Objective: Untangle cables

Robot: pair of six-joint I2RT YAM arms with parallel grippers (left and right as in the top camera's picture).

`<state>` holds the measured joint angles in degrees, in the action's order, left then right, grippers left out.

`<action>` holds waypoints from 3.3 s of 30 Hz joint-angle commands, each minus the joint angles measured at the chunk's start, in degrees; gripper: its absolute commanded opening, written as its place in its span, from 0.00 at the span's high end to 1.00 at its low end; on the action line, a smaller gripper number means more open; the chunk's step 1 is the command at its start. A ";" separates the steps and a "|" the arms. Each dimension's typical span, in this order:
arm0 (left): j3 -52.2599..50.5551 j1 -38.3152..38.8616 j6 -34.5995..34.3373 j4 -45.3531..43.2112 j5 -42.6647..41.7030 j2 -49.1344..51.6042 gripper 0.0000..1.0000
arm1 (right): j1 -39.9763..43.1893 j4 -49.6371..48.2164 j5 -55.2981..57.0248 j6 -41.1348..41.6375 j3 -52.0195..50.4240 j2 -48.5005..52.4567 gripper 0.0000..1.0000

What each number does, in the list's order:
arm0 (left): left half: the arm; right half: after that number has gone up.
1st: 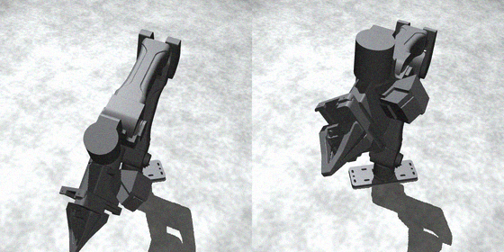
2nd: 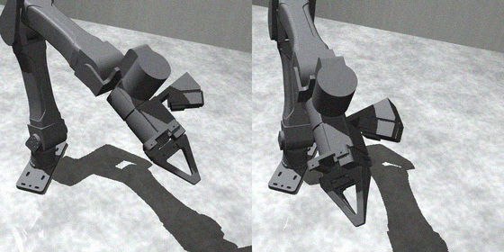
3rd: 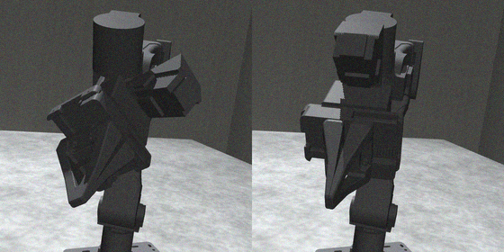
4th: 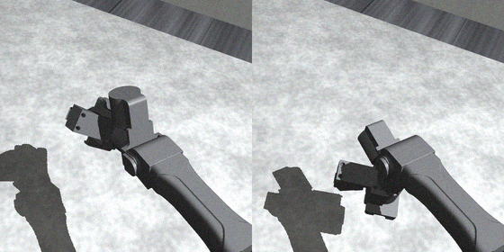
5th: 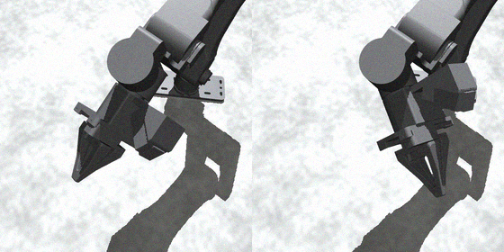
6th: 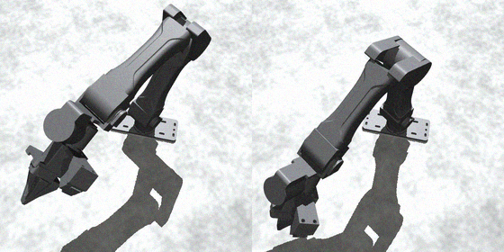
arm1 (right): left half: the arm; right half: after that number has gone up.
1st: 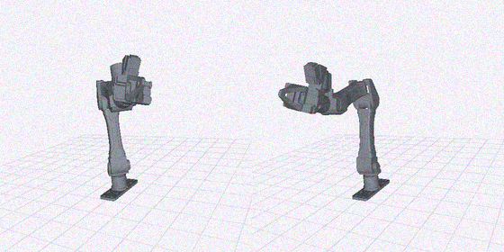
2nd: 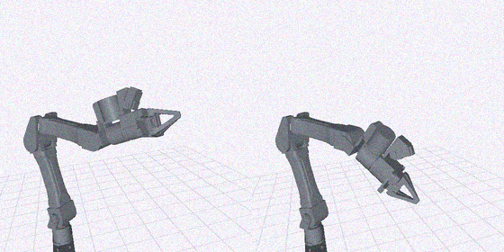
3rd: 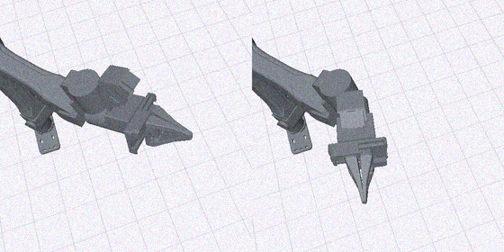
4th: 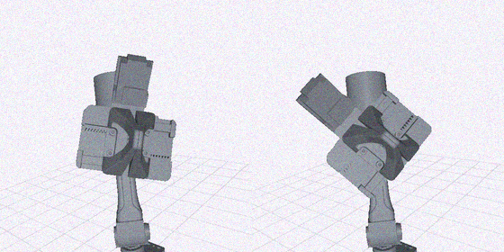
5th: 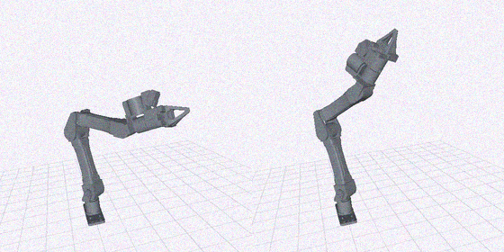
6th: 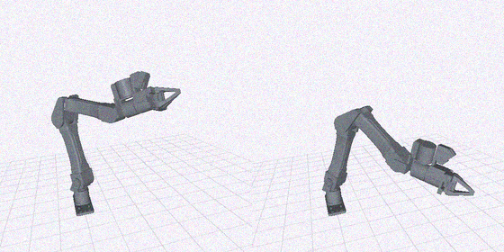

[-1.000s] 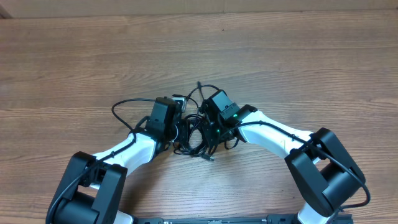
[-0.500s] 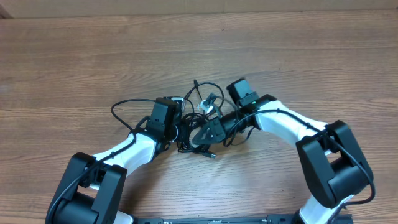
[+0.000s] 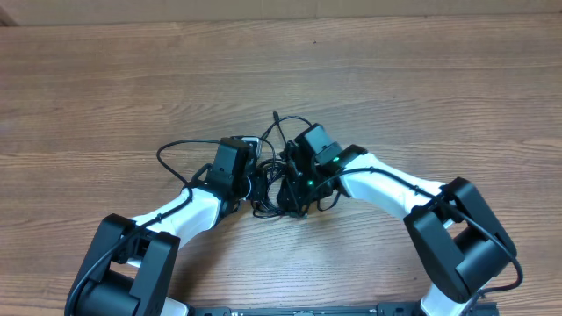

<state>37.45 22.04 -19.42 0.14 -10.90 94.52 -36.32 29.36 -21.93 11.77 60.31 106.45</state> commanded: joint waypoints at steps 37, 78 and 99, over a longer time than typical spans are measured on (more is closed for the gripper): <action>-1.70 0.11 -0.50 1.38 2.54 2.56 0.88 | 0.68 -1.97 10.01 -3.10 -0.35 0.20 0.61; -1.70 0.11 -0.52 1.36 2.49 2.56 0.78 | 11.17 5.38 -35.74 -21.92 -3.08 0.20 0.96; 8.37 -3.74 4.22 5.38 -9.84 -1.97 0.96 | 14.56 11.47 -13.66 0.44 2.82 0.17 0.63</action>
<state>40.42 20.03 -17.54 4.71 -14.41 94.63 -23.49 39.48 -37.41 10.57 59.53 106.59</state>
